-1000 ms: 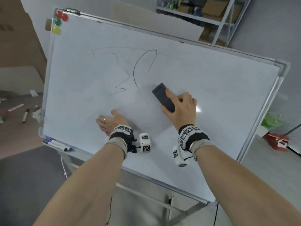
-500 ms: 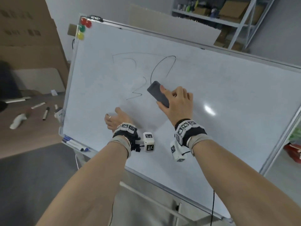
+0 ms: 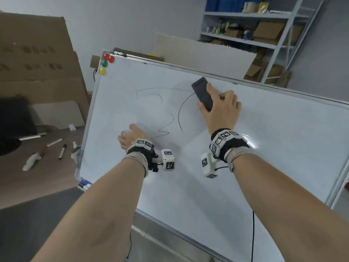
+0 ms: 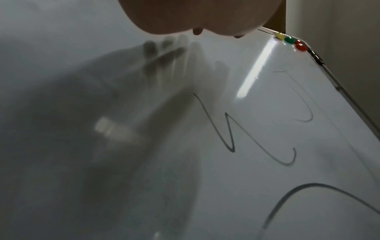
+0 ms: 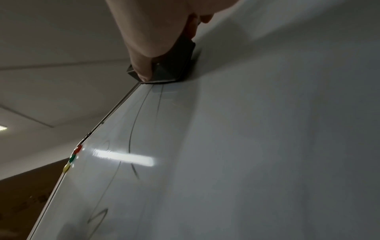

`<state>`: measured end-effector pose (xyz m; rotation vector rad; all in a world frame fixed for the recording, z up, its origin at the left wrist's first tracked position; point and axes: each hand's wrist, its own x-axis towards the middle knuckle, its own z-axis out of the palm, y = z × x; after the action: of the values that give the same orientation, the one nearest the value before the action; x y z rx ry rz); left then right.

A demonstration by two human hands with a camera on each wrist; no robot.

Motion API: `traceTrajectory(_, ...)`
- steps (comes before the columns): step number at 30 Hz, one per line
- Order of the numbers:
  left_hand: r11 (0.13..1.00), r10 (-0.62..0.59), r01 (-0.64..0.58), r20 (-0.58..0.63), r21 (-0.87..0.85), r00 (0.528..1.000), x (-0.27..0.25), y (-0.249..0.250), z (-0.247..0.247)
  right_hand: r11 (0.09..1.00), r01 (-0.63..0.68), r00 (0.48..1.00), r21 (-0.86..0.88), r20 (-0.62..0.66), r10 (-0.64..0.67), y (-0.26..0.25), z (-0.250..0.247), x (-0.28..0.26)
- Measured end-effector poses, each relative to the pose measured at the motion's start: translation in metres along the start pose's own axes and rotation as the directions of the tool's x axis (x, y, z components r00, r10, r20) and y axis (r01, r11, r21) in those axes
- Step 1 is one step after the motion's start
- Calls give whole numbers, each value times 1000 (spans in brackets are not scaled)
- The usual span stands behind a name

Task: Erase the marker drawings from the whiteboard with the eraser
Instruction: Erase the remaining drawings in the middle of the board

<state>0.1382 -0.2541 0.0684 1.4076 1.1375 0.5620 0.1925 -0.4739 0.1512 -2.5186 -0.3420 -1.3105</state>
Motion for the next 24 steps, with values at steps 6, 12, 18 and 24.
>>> traceTrajectory(6,992,93,-99,77,74,993,9,-19,-6,980,180,974,81,123,-189,-44,30,-48)
traceTrajectory(12,999,24,-26,-56,-48,998,39,-33,-16,924,313,905,220,228,-360,-67,55,-105)
traceTrajectory(18,1000,17,-17,-12,1,1000,73,-38,-33,869,439,834,228,255,-488,-83,65,-116)
traceTrajectory(24,998,56,-56,56,1,997,77,-4,-28,967,256,959,15,123,-256,-84,53,-51)
